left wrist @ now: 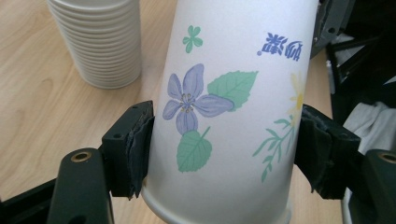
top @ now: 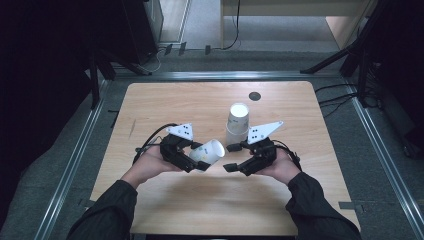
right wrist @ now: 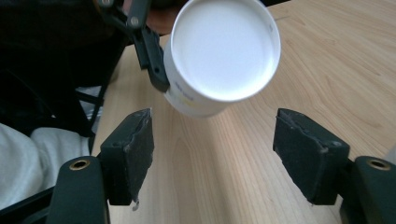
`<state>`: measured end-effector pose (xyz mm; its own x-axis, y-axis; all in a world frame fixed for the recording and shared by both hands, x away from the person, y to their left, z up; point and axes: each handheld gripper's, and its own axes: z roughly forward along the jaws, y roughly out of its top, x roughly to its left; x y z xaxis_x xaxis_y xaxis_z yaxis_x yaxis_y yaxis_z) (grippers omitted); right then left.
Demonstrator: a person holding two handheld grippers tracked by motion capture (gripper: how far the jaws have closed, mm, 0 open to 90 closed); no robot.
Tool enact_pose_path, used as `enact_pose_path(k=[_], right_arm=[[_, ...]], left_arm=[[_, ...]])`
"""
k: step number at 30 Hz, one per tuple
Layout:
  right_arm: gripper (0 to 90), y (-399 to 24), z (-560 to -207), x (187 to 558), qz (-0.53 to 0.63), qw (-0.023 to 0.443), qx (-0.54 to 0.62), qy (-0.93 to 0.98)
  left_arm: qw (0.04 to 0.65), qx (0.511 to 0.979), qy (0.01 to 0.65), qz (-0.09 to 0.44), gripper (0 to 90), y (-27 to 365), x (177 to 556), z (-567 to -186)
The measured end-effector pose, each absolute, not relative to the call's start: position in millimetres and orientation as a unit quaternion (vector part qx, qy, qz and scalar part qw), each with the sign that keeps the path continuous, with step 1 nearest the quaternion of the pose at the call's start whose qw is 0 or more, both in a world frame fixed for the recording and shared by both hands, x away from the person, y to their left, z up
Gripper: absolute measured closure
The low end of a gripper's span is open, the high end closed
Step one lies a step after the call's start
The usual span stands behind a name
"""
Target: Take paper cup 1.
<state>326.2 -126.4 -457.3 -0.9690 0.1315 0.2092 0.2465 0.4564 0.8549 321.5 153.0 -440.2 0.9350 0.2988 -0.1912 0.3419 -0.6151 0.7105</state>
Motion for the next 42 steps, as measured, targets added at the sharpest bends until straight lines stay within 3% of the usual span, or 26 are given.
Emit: enact_pose_path(k=[19,42], right_arm=[[29.5,-110,-469,324,-0.504,0.052,-0.109,-0.855],[32.0,-84,-466,330,-0.518,0.049,-0.102,-0.848]], left_arm=[[0.255,0.96,0.115,-0.025,27.6,129,325,-431],[0.233,0.967,0.096,-0.027,28.4,124,333,-424]])
